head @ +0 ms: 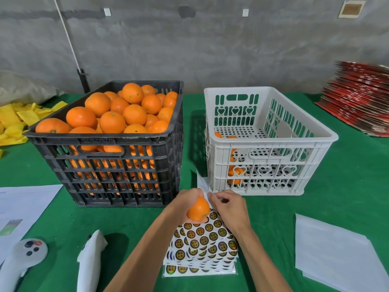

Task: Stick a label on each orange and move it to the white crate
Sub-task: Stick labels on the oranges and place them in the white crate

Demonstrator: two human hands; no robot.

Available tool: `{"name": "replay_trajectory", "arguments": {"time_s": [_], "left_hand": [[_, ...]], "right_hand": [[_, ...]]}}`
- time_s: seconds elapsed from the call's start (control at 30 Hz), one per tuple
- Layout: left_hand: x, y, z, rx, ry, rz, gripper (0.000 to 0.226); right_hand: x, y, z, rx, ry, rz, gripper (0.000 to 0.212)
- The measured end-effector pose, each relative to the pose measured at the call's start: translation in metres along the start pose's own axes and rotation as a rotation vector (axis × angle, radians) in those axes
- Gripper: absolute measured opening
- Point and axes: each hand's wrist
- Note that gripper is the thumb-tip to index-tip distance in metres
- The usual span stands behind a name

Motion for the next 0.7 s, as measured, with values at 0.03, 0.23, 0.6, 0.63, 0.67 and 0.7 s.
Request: {"name": "replay_trajectory", "arguments": {"time_s": [0.03, 0.23, 0.6, 0.63, 0.67, 0.7], "left_hand": [[-0.001, -0.002, 0.001, 0.011, -0.001, -0.007, 0.064], [-0.003, -0.008, 0.004, 0.072, -0.047, -0.027, 0.055], [-0.001, -0.011, 0.012, 0.153, -0.177, -0.041, 0.040], [-0.001, -0.011, 0.012, 0.151, -0.176, -0.042, 0.040], [-0.001, -0.011, 0.011, 0.149, -0.174, -0.043, 0.040], [-0.001, -0.011, 0.011, 0.150, -0.173, -0.043, 0.040]], "right_hand": [[0.000, 0.000, 0.000, 0.003, -0.010, 0.000, 0.020], [-0.001, 0.002, -0.003, 0.011, -0.003, 0.014, 0.018], [-0.001, 0.001, -0.005, -0.059, -0.007, 0.020, 0.020], [-0.001, 0.001, -0.005, -0.069, 0.001, 0.009, 0.022], [-0.001, 0.000, -0.006, -0.068, 0.009, -0.002, 0.023], [-0.001, -0.001, -0.006, -0.061, 0.019, -0.013, 0.023]]}}
Point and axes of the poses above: each hand's wrist, its own x-axis away from the middle knuckle, its own z-axis out of the back of the hand, y = z × x
